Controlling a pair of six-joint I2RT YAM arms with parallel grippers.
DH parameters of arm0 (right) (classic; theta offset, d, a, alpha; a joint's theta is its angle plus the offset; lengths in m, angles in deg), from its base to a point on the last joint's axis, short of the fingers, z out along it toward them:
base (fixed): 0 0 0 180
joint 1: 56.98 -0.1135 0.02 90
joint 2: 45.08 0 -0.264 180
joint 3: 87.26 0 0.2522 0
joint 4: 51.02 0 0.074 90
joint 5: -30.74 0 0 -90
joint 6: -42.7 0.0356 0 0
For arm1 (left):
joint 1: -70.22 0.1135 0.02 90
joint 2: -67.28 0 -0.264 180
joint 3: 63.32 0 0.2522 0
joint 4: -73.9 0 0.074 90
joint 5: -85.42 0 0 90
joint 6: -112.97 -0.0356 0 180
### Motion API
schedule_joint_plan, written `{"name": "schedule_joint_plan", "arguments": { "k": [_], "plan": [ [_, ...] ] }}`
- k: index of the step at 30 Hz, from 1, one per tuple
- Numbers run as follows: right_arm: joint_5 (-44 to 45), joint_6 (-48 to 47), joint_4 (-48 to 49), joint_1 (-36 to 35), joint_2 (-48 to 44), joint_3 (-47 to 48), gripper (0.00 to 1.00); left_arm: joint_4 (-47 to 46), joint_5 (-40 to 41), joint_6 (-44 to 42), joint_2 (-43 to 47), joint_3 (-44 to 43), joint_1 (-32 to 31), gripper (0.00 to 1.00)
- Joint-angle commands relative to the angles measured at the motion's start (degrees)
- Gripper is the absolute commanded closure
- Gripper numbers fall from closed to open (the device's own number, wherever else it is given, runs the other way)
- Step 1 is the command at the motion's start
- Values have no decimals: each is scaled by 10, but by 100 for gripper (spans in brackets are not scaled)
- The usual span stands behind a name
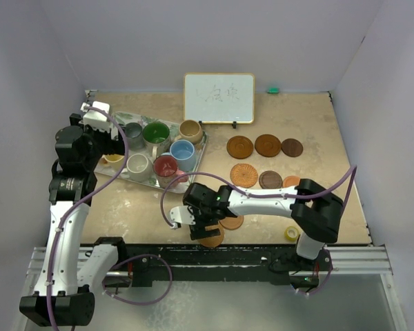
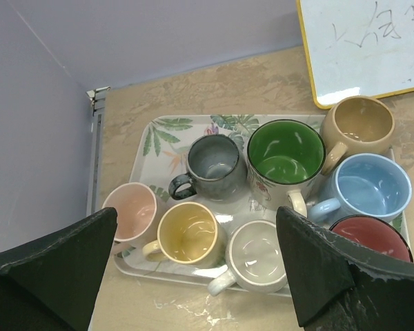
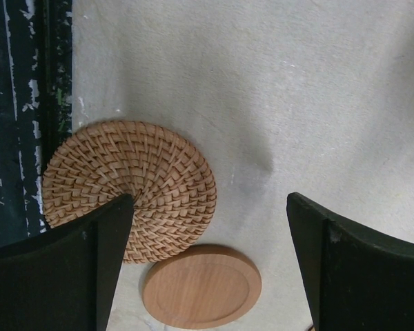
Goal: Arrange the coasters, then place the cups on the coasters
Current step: Move the cup to the center of the board.
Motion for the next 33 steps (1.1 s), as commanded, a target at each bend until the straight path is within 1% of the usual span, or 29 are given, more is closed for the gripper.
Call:
{"name": "schedule_joint_plan", "arguments": {
  "k": [1, 3, 11, 23, 33],
  "plan": [
    [14, -4, 3, -4, 5, 18, 7, -32, -17, 6, 11, 3, 4, 6],
    [3, 1, -10, -4, 9, 21, 7, -32, -18, 6, 11, 5, 4, 7],
    [43, 4, -2, 10, 22, 22, 9, -32, -20, 4, 13, 6, 4, 7],
    [26, 7, -6, 84, 36, 74, 10, -33, -20, -3, 24, 14, 4, 6],
    [34, 0, -4, 156, 62, 98, 11, -31, -21, -6, 28, 14, 5, 6]
  ]
}}
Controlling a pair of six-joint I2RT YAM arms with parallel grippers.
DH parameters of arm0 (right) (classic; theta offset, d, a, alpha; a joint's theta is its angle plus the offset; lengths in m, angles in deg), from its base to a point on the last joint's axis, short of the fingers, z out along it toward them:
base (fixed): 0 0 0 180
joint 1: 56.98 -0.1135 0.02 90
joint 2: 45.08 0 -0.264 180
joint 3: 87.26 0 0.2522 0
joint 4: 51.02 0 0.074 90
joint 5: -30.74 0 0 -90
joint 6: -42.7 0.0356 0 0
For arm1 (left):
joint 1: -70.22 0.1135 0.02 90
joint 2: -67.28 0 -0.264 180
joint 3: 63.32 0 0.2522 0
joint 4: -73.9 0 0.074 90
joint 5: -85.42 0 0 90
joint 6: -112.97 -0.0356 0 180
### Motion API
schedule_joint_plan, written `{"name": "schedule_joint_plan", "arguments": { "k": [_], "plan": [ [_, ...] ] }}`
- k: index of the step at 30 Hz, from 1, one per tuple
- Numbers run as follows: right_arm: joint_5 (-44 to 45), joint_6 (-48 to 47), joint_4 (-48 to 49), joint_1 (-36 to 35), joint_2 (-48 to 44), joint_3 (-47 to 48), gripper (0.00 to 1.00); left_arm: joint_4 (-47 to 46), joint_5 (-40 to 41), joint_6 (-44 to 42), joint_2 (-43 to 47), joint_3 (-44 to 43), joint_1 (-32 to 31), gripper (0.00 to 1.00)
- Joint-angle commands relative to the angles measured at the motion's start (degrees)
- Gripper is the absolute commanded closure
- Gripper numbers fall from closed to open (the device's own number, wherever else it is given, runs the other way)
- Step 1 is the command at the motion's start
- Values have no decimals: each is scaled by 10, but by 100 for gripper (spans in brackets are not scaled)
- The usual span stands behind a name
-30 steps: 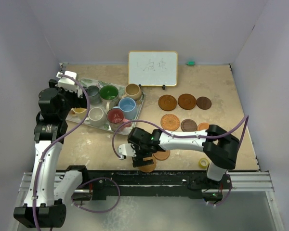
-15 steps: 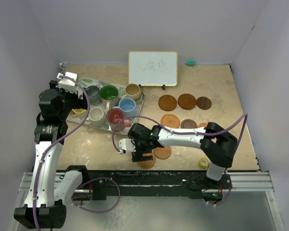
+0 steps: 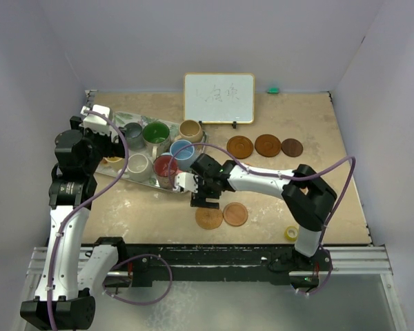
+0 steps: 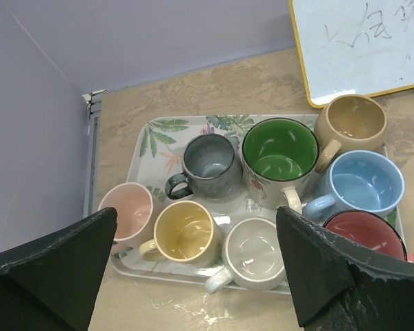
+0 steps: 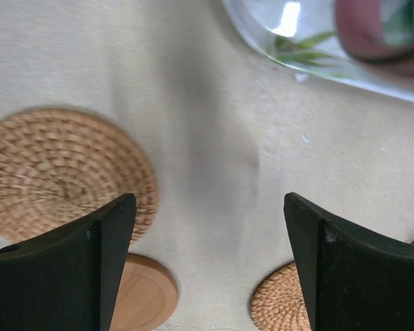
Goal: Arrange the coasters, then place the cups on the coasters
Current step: Move the cup to the center of the board.
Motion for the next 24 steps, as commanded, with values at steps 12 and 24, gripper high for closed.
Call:
{"name": "schedule_joint_plan", "arguments": {
  "k": [12, 24],
  "plan": [
    [-29, 7, -17, 49, -27, 14, 11, -30, -12, -8, 15, 3, 4, 6],
    [-31, 35, 0, 9, -52, -6, 11, -32, -15, -8, 16, 5, 4, 6]
  ]
}}
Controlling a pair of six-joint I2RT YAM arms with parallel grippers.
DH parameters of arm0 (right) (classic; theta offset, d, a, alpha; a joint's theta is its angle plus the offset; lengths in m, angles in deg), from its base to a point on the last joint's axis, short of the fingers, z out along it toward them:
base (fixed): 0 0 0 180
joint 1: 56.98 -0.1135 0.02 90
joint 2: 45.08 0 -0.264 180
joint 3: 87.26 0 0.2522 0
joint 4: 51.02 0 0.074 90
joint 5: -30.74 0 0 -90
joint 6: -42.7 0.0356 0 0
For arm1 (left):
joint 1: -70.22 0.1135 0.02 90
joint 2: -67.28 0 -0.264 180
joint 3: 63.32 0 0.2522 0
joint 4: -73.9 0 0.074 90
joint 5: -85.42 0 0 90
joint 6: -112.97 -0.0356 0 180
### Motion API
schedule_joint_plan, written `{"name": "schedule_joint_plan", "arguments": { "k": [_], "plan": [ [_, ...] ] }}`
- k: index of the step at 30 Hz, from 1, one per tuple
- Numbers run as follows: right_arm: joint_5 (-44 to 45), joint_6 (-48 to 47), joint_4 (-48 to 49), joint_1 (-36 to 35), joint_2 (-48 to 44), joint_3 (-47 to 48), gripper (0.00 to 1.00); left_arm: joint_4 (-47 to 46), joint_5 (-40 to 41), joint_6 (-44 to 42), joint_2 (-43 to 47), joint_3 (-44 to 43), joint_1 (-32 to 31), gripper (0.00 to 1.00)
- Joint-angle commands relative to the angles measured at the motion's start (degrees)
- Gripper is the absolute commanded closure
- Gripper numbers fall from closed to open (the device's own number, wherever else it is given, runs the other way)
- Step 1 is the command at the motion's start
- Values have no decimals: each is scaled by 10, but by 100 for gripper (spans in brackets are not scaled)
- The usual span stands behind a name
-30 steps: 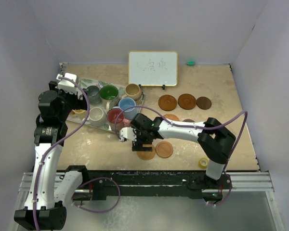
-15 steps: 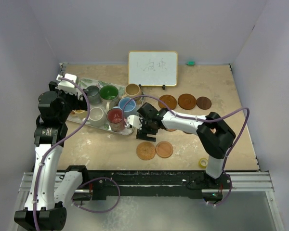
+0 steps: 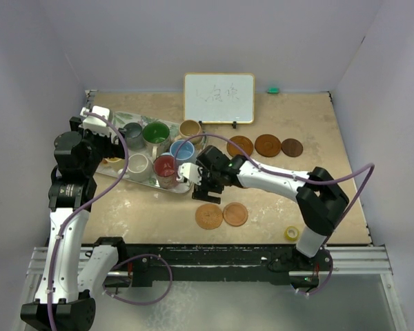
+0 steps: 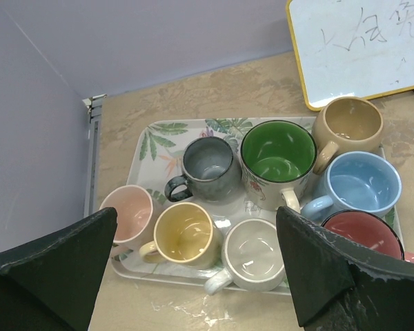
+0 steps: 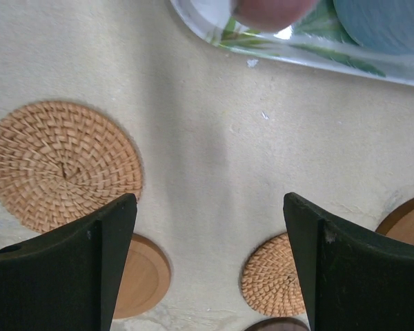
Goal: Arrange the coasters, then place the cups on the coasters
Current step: Move the cup to the center of the board.
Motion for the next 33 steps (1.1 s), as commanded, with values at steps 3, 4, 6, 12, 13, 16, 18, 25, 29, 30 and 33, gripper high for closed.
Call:
{"name": "schedule_joint_plan", "arguments": {
  "k": [3, 4, 6, 12, 13, 16, 18, 25, 29, 30, 33],
  "plan": [
    [8, 17, 18, -44, 11, -16, 11, -28, -13, -6, 6, 1, 4, 6],
    [10, 17, 21, -47, 16, -17, 11, -28, -13, -7, 6, 2, 5, 6],
    [14, 15, 24, -50, 25, -20, 11, -29, -13, -8, 6, 3, 5, 6],
    [30, 6, 31, -51, 37, -30, 12, -31, -15, -10, 6, 6, 4, 6],
    [31, 3, 31, -51, 39, -31, 12, -31, -15, -9, 6, 7, 4, 6],
    [21, 0, 16, -51, 47, -31, 12, -31, -16, -9, 7, 7, 4, 6],
    [24, 1, 19, -50, 50, -34, 12, -30, -15, -10, 8, 6, 4, 6],
    [42, -2, 21, -31, 59, -28, 13, -29, -16, -12, 10, 7, 5, 6],
    [55, -2, 16, -10, 58, -12, 14, -28, -15, -13, 13, 8, 4, 6],
    [58, -3, 16, -6, 57, -10, 14, -27, -15, -14, 13, 9, 5, 6],
    [69, -5, 17, 6, 59, -4, 14, -28, -16, -15, 14, 9, 4, 6]
  ]
}}
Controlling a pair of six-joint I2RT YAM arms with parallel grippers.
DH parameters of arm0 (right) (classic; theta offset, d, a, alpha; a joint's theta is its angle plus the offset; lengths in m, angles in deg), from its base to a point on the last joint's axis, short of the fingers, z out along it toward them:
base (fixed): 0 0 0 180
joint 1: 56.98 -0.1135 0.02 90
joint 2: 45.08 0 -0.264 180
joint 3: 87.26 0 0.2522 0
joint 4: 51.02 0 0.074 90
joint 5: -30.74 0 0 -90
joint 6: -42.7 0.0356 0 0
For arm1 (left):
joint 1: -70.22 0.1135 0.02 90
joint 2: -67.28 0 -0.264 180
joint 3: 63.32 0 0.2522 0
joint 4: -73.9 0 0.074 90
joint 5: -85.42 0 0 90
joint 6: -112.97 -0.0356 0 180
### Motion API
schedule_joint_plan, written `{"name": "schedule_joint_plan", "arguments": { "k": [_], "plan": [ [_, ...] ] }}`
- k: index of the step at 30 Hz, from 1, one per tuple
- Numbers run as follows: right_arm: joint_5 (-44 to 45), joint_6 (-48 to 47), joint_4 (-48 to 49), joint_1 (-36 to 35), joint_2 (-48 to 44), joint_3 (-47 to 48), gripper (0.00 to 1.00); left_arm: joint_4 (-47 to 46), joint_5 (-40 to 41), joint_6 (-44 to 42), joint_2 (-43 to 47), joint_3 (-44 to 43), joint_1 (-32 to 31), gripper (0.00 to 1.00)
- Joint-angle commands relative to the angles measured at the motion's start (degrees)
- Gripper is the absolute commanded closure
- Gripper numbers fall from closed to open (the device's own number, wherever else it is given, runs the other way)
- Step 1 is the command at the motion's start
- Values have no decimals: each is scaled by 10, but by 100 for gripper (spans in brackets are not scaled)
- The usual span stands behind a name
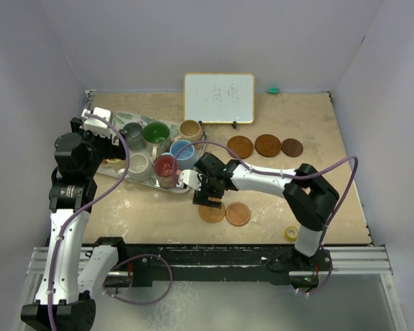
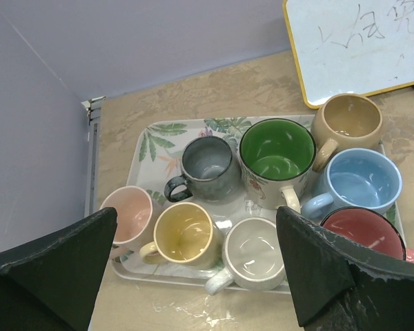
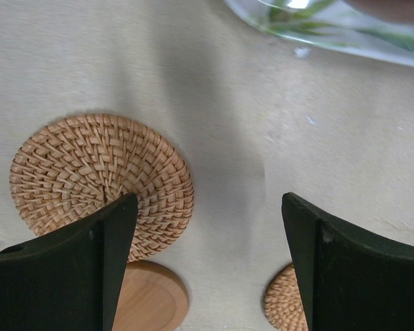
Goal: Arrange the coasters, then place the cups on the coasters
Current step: Move the cup to the center of the board.
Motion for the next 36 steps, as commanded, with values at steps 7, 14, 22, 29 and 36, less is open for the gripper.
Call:
{"name": "schedule_joint_plan", "arguments": {
  "k": [7, 14, 22, 29, 36],
  "plan": [
    [65, -19, -11, 53, 32, 28, 14, -24, -10, -8, 8, 1, 4, 6],
    [79, -33, 1, 81, 5, -23, 14, -24, -11, -8, 9, 1, 4, 6],
    [88, -47, 16, 112, -47, -92, 14, -22, -20, -7, 10, 4, 5, 6],
    [108, -63, 33, 130, -97, -160, 14, -22, -24, -4, 9, 2, 4, 6],
    [127, -76, 52, 153, -149, -212, 14, -21, -26, -3, 16, 4, 5, 5]
  ]
}}
